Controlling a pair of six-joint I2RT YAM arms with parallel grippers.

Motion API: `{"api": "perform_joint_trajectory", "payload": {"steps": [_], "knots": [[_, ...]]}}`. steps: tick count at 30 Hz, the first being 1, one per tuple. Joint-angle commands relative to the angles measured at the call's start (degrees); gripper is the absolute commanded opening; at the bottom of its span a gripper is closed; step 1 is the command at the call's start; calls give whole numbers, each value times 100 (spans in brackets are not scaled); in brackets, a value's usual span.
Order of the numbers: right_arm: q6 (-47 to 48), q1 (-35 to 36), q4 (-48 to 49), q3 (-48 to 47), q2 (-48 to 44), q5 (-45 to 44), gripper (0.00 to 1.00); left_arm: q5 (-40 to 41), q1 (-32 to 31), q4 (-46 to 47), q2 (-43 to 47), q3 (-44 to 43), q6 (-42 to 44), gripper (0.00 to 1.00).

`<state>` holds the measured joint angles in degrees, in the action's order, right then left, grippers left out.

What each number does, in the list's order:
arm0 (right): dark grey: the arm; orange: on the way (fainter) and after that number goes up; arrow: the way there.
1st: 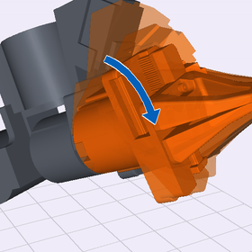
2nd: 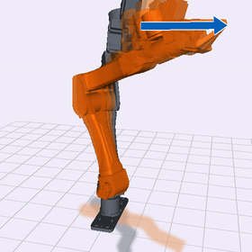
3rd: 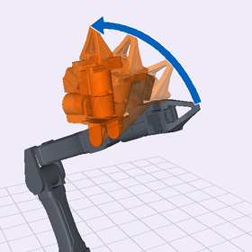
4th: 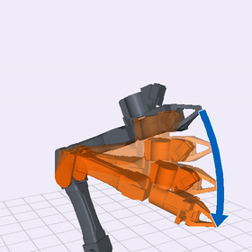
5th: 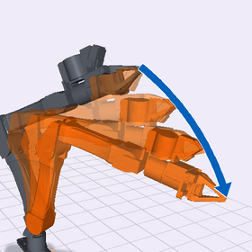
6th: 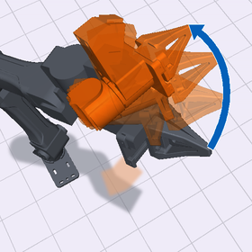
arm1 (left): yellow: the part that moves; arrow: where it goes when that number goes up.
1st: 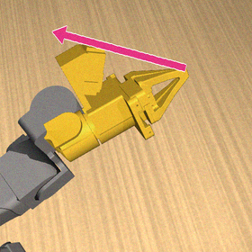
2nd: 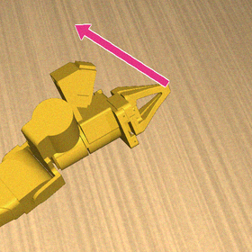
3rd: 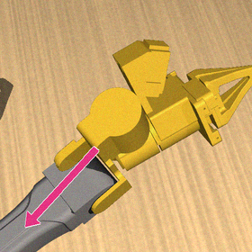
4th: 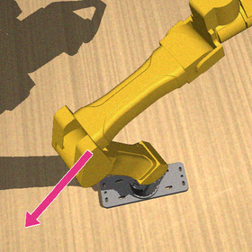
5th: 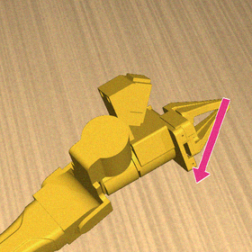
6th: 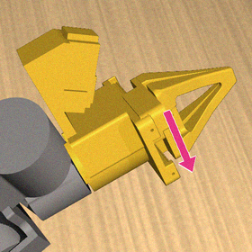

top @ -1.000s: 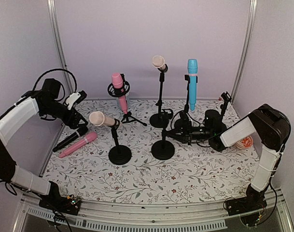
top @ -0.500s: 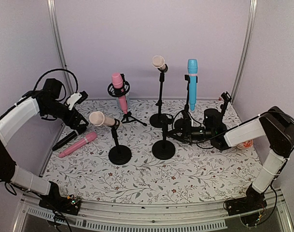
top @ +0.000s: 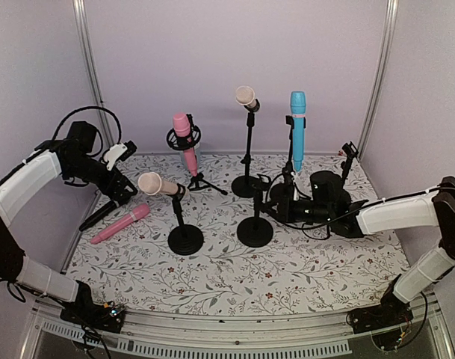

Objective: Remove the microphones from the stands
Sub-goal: Pick up the microphone stand from the center of the board.

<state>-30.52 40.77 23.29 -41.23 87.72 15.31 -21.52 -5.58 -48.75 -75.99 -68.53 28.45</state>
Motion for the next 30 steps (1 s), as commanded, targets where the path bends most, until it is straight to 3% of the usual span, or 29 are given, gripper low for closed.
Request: {"api": "perform_joint_trajectory", "payload": {"steps": [1,7,11,21,26,30], "knots": [[326,-41,-519,406,-359,-893,47,32,-66,-3,32,-108,-7,88],[576,266,-473,616,-1348,-1604,74,40,-91,-12,35,-105,2,88],[1097,786,-640,291,-1435,-2284,82,26,-92,-12,19,-132,-14,88],[2181,1544,-968,-856,-184,-3712,77,17,-108,-138,52,-192,29,88],[2251,1626,-1033,-1365,374,-4305,64,-23,-122,-176,74,-174,21,88],[2296,1636,-970,-1454,478,-4543,45,2,-131,-195,123,-151,63,88]]}}
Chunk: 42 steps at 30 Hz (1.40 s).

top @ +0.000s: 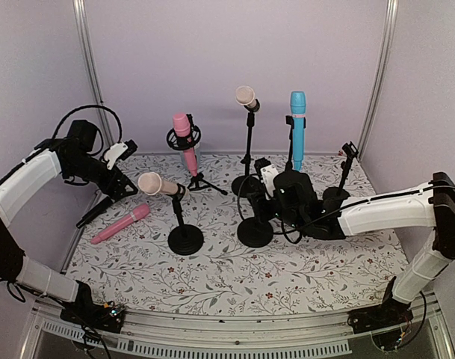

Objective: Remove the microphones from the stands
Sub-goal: Pick up the microphone stand from the center of the board, then place the microphone stand at the corner of the board.

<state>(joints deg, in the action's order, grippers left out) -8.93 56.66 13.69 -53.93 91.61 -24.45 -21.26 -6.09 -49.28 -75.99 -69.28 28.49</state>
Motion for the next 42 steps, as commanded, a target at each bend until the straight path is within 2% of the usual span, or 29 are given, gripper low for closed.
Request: {"api": "perform_joint_trajectory", "payload": {"steps": [1,6,8,18,24,28,33,35,38,40,42], "knots": [[151,53,5,-154,67,-619,39,-15,-83,-144,127,-77,72,88],[352,-9,-26,204,-214,-1043,16,-39,-81,-152,134,-69,86,88],[373,-151,-125,383,-430,-1078,11,-49,-80,-152,133,-77,86,88],[512,-1495,-508,1243,-1391,-1402,7,-79,-87,-210,197,-91,108,88],[514,-2407,-598,1203,-1365,-1686,7,-95,-95,-240,190,-60,130,88],[235,-2676,-811,1087,-1169,-1999,7,-134,-97,-240,223,-30,146,88],[-347,-2841,-1270,1021,-1254,-2327,16,-153,-97,-253,252,6,183,88],[-555,-2902,-1462,1017,-1346,-2414,26,-179,-102,-258,251,19,192,88],[-835,-2970,-1736,1028,-1482,-2539,32,-234,-97,-251,251,33,192,88],[-1006,-3003,-1894,1001,-1577,-2538,47,-268,-111,-260,251,37,192,88],[-1097,-3003,-2058,938,-1653,-2541,55,-307,-109,-282,258,37,198,88]]}}
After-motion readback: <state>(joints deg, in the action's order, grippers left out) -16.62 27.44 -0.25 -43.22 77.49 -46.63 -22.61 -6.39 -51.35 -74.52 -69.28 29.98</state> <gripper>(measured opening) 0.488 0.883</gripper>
